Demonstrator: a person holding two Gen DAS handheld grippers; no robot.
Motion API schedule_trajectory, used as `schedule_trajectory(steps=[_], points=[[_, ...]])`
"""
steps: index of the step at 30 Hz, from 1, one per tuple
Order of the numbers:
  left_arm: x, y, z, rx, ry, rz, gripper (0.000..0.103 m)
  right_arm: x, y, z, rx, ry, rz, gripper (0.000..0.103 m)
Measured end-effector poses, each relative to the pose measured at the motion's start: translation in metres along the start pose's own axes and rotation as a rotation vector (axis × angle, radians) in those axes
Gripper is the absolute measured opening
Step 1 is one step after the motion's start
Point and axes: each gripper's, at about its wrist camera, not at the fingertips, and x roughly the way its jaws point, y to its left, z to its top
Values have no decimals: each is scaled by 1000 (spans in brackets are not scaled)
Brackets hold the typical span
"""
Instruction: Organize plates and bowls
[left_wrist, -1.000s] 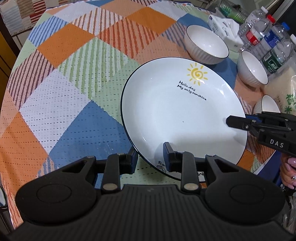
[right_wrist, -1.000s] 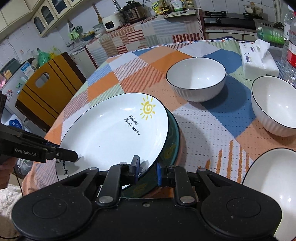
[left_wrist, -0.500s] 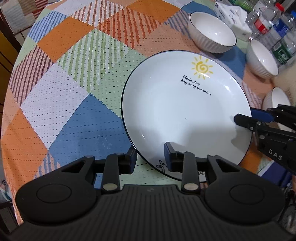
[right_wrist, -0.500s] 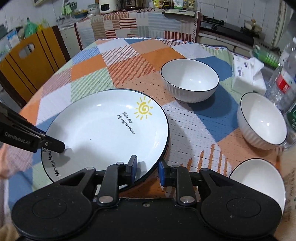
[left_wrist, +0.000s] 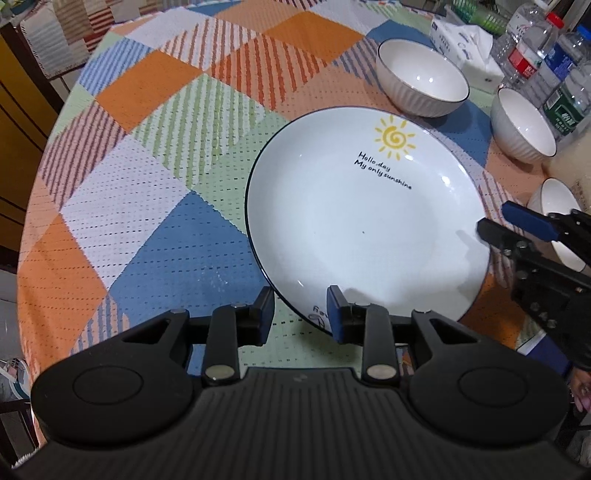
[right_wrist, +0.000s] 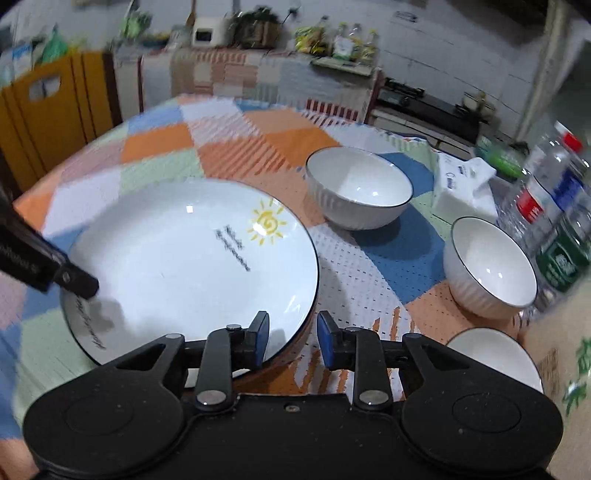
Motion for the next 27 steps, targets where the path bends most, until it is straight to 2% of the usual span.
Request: schedule_trajectory(steps=[2,5,7,14,17,19,23,27], points=[[-12,-2,-3,-9,-29,-17,29,-15,-4,0,22,-39,7,35],[-31,-9,-8,-13,-68,-26,29,-39,-13,-2,57,-97,16,44],[-43,-16,-11,-15,-87,-28,30,-51,-19,-7,83,-120,18,45],[-75,-46,-23,10,-135,-39,31,-73,-43,-23,119,-108,-8,52],[-83,-58,-29,18,-148,-38,31,-80,-52,-31,142,-106,-14,58],[-86,-65,-34,17,-152,-43,37,-84,-59,-37,182,-110,-3,59],[-87,-82,-43,29,-153,-54,40,-90,-65,-51,225,-105,-20,60],[-84,-100,-49,51,-145,-59,42,-95,-71,-62,234,-97,-36,68]])
